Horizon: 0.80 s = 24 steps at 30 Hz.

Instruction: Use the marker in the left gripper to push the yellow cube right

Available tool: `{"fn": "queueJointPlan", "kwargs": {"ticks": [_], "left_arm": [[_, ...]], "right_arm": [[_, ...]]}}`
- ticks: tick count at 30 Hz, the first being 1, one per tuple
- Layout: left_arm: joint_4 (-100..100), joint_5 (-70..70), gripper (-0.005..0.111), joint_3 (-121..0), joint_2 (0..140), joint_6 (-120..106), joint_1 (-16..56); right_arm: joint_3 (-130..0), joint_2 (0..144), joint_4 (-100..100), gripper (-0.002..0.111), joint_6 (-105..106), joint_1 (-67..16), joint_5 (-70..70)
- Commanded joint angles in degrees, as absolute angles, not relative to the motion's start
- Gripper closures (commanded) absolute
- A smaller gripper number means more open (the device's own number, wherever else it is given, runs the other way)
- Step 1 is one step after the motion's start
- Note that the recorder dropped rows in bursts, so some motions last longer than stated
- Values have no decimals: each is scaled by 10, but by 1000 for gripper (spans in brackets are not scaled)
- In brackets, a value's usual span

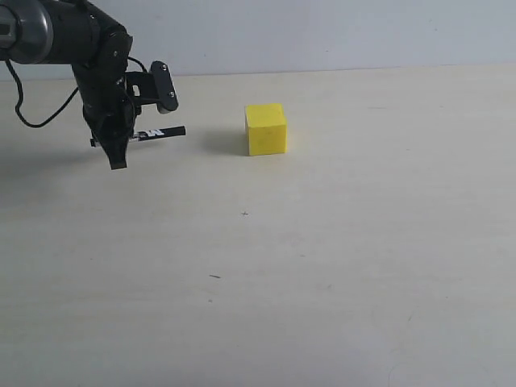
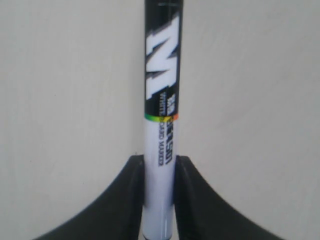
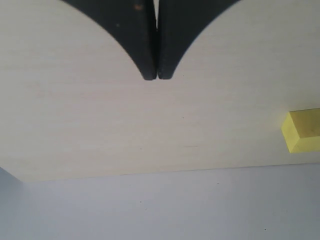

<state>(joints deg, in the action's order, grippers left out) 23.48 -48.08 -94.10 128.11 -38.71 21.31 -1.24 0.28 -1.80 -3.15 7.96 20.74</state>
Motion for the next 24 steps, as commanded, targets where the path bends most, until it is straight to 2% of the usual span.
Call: {"fn": "queueJointPlan", "kwargs": {"ticks": [1, 10, 24], "left_arm": [[235, -463, 107, -940, 1274, -385, 211], [236, -399, 107, -940, 1274, -389, 211], [238, -378, 107, -940, 1274, -389, 211]], "right_arm": [[-10, 0, -19, 108, -30, 84, 206], [-10, 0, -19, 108, -30, 84, 206], [-10, 0, -19, 108, -30, 84, 206]]}}
